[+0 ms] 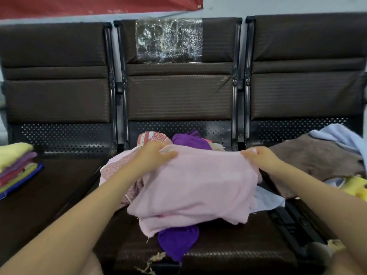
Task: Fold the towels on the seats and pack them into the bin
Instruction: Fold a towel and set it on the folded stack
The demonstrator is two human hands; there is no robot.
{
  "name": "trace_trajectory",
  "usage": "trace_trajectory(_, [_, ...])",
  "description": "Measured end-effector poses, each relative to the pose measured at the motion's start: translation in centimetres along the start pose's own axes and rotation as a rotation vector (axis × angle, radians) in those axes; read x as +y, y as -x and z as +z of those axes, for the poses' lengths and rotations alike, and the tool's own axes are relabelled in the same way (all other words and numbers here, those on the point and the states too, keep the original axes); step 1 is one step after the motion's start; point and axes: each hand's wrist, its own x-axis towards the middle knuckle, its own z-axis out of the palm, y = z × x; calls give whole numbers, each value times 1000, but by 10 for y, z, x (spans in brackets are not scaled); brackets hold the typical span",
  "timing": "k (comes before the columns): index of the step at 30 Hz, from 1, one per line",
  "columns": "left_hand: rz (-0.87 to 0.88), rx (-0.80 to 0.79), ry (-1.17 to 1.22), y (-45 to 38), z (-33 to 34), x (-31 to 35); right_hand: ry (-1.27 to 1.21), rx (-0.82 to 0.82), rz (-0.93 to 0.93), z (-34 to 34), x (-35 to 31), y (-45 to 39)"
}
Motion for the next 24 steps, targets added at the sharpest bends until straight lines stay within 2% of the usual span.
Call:
trace_trajectory(3, [14,-36,-3,-16,17,-15,65,-48,35,14,15,-13])
trace_trajectory(9, [37,-7,85,-52,37,-39,-137,-276,67,34,8,-20])
trace_trajectory(11, [38,-30,119,-60,45,-37,-126,-347,44,37,8,-19])
trace_trajectory(15, [14,-192,152,-62,51,-43,-87,-392,43,29,8,-16])
trace_trajectory(18, [-19,-181,227,-60,42,-54,-52,-433,94,17,9,-13])
trace_trajectory(21, [34,-175,300,-52,31,-53,-52,-420,141,5,14,-12])
trace_trajectory(24, [47,-200,226,-46,23,-52,-107,-475,217,3,19,-9])
